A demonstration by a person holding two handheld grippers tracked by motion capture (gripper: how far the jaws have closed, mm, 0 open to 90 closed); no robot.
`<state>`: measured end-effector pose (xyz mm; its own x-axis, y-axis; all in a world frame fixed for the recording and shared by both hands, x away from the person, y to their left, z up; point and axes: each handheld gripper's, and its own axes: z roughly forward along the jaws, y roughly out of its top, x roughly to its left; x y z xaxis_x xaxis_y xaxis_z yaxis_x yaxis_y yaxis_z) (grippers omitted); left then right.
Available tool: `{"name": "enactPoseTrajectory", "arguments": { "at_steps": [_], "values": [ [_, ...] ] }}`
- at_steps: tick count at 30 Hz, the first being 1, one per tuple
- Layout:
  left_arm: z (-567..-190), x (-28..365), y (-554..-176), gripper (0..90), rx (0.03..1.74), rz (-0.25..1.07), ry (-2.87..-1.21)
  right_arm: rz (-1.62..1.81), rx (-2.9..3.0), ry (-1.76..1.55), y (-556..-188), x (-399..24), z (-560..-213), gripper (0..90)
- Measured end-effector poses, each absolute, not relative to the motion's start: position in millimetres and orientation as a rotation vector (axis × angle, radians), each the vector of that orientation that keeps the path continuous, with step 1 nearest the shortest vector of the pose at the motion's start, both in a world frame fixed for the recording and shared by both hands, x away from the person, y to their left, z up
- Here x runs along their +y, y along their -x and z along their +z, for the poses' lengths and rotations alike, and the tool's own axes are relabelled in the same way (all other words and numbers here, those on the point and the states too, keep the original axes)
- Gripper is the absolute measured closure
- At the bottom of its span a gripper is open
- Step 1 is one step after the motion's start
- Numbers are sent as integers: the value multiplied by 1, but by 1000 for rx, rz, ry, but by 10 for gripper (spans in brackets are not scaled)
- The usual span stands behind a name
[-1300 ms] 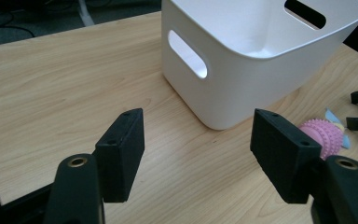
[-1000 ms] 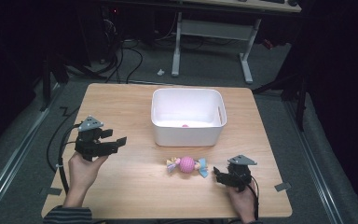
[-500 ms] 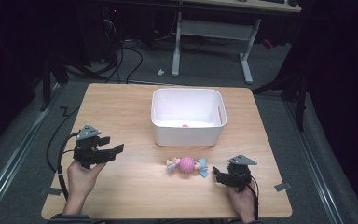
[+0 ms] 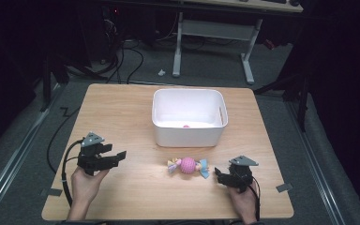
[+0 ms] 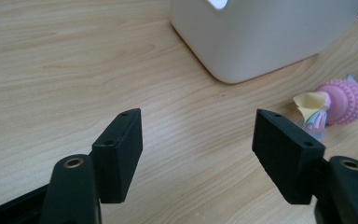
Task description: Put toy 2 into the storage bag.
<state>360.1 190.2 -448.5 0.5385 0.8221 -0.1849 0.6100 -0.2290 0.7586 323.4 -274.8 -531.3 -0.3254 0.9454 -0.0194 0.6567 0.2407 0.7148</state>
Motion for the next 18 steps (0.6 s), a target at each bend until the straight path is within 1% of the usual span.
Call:
{"name": "enactPoseTrajectory", "arguments": {
  "at_steps": [18],
  "values": [
    [-483, 174, -358, 324, 1191, 271, -1964, 856, 2068, -1460, -323, -275, -531, 241]
  ]
}}
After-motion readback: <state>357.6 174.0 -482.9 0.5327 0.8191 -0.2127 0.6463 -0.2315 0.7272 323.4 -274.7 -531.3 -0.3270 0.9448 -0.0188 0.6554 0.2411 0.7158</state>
